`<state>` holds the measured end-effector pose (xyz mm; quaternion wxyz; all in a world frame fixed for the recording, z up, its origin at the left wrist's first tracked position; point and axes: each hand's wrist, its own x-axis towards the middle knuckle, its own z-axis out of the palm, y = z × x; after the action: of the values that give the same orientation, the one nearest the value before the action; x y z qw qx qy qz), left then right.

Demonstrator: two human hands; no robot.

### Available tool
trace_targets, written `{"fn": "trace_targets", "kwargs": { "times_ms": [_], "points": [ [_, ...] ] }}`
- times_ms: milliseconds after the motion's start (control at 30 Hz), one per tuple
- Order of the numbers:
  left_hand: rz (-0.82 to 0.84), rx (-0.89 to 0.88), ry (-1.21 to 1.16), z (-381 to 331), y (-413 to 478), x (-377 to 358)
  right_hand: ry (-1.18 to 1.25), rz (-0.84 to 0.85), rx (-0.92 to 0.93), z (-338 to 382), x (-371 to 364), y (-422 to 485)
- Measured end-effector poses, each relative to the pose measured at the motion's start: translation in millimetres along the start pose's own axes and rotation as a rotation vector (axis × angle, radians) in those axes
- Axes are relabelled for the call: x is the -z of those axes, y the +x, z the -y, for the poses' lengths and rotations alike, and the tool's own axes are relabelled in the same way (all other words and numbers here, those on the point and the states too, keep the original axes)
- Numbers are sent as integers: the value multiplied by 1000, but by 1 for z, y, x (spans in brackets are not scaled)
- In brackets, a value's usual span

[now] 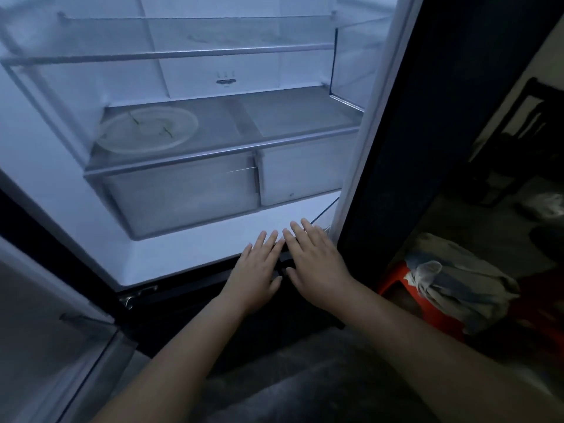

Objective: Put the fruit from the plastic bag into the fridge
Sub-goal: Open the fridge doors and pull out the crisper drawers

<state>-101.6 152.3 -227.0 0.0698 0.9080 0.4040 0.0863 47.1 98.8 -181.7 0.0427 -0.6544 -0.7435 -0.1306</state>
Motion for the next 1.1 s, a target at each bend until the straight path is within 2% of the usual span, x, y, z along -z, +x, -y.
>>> {"fn": "trace_targets", "kwargs": {
  "times_ms": [400, 800, 1100],
  "points": [
    [61, -309, -11, 6, 60, -1, -172, 19, -236, 3, 1, -27],
    [177, -631, 46, -24, 87, -20, -194, 46, -466, -1, 1, -78],
    [201, -751, 34, -61, 81, -28, -166, 13, -610, -18, -15, -118]
  ]
}}
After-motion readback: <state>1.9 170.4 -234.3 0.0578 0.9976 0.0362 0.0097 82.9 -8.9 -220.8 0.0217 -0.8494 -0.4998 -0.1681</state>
